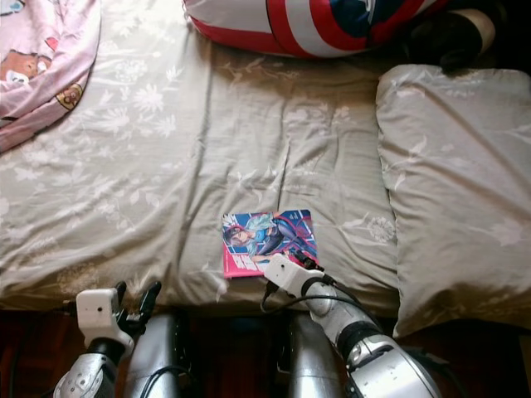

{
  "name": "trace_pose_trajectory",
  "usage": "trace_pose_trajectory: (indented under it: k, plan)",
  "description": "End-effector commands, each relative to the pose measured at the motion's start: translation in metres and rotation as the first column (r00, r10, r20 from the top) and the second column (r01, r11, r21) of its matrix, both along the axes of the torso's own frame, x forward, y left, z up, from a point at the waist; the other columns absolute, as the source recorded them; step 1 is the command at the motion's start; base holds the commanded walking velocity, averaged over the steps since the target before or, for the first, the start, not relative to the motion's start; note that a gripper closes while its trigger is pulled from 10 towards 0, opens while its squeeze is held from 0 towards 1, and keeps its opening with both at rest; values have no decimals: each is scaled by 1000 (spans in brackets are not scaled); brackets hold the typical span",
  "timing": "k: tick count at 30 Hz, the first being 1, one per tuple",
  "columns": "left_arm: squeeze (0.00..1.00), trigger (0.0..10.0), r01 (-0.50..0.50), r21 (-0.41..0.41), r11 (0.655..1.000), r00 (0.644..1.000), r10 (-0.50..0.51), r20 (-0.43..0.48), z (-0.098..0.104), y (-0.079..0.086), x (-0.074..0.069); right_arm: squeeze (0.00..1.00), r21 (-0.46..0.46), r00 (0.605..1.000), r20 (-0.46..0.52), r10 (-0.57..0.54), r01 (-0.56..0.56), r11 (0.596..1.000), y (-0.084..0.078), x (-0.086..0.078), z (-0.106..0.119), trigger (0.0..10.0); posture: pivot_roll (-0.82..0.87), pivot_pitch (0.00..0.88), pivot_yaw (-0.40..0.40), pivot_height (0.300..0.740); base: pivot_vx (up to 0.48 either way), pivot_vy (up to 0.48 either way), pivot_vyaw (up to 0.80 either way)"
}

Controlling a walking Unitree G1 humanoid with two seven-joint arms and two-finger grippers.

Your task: Clean up the room

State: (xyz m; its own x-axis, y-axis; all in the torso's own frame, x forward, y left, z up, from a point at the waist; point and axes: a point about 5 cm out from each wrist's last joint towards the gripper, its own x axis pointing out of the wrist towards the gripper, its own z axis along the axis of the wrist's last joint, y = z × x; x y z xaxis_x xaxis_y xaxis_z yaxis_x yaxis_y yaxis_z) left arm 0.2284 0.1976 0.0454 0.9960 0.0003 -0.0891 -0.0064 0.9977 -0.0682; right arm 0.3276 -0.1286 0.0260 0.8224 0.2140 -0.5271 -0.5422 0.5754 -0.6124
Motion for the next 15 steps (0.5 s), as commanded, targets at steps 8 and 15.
trace_pose_trajectory:
  k: [8, 15]
  plan:
    - [0, 10000, 9, 6, 1000, 999, -9, -37, -10, 2, 8, 0, 177, 989, -110, -100, 119, 977, -9, -9, -10, 10000, 90, 301, -60, 636, 0, 0, 0]
    - [0, 10000, 10, 9, 1000, 1000, -9, -27, -9, 5, 15, 0, 428, 962, -137, -235, 272, 862, -20, -6, -4, 10000, 86, 270, -52, 636, 0, 0, 0]
